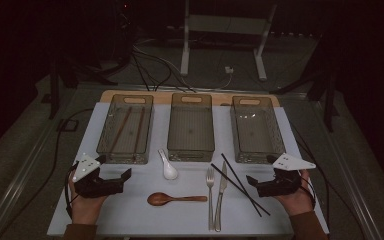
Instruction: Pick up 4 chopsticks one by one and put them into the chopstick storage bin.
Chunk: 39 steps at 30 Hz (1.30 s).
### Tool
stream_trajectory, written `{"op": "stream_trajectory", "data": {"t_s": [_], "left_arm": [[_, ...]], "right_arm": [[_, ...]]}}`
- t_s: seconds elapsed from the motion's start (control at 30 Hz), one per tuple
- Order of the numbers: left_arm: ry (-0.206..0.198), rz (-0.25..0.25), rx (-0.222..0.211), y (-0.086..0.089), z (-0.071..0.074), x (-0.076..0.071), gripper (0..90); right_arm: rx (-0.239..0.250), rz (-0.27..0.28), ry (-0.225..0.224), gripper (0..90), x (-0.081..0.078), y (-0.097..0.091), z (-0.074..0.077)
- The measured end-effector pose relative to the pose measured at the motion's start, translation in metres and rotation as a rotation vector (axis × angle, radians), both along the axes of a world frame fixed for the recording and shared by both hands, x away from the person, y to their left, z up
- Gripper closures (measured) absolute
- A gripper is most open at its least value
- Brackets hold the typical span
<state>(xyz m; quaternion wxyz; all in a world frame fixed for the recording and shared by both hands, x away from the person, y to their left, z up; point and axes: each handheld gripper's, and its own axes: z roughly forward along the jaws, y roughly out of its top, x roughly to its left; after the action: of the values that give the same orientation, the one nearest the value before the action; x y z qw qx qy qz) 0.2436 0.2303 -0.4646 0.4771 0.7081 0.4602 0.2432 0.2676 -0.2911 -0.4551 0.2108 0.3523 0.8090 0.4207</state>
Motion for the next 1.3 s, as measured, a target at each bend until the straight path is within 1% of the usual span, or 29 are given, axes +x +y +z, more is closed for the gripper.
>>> {"op": "stream_trajectory", "data": {"t_s": [0.07,0.13,0.3,0.5,0.6,0.67,0.7,0.77,0.87,0.93,1.0,1.07,1.17,1.23,1.3], "left_arm": [[0.001,0.003,-0.003,0.001,0.000,-0.001,0.7],[-0.003,0.008,0.006,0.001,0.000,-0.001,0.7],[-0.004,0.015,0.004,0.003,0.000,-0.002,0.7],[0.000,0.014,0.000,0.002,-0.002,-0.002,0.8],[0.003,0.011,0.000,0.002,-0.002,-0.002,0.8],[0.005,0.009,0.001,0.002,-0.003,-0.002,0.8],[0.007,0.010,0.000,0.002,-0.003,-0.002,0.8],[0.007,0.011,0.000,0.002,-0.003,-0.002,0.8],[0.007,0.013,0.003,0.002,-0.003,-0.002,0.8],[0.009,0.014,0.002,0.002,-0.004,-0.002,0.8],[0.009,0.013,0.002,0.002,-0.004,-0.002,0.8],[0.012,0.012,0.005,0.002,-0.004,-0.002,0.8],[0.013,0.010,0.005,0.001,-0.004,-0.002,0.7],[0.014,0.010,0.006,0.001,-0.004,-0.002,0.8],[0.015,0.011,0.005,0.001,-0.005,-0.002,0.8]], "right_arm": [[-0.010,0.006,0.016,0.0,0.001,0.003,-0.002],[-0.021,0.015,0.029,0.0,0.002,0.006,-0.004],[-0.046,0.031,0.053,0.0,0.004,0.010,-0.009],[-0.080,0.040,0.114,0.1,0.006,0.017,-0.018],[-0.094,0.057,0.140,6.6,0.005,0.021,-0.021],[-0.116,0.074,0.159,9.8,0.005,0.025,-0.024],[-0.122,0.076,0.164,14.4,0.005,0.027,-0.025],[-0.127,0.087,0.176,19.9,0.004,0.030,-0.027],[-0.157,0.103,0.183,34.3,0.004,0.036,-0.031],[-0.169,0.127,0.189,44.8,0.003,0.039,-0.035],[-0.179,0.149,0.201,53.1,0.004,0.041,-0.037],[-0.196,0.160,0.214,58.8,0.004,0.044,-0.039],[-0.223,0.166,0.223,63.9,0.005,0.047,-0.043],[-0.237,0.155,0.228,67.1,0.005,0.048,-0.045],[-0.251,0.156,0.236,69.7,0.006,0.049,-0.047]]}}
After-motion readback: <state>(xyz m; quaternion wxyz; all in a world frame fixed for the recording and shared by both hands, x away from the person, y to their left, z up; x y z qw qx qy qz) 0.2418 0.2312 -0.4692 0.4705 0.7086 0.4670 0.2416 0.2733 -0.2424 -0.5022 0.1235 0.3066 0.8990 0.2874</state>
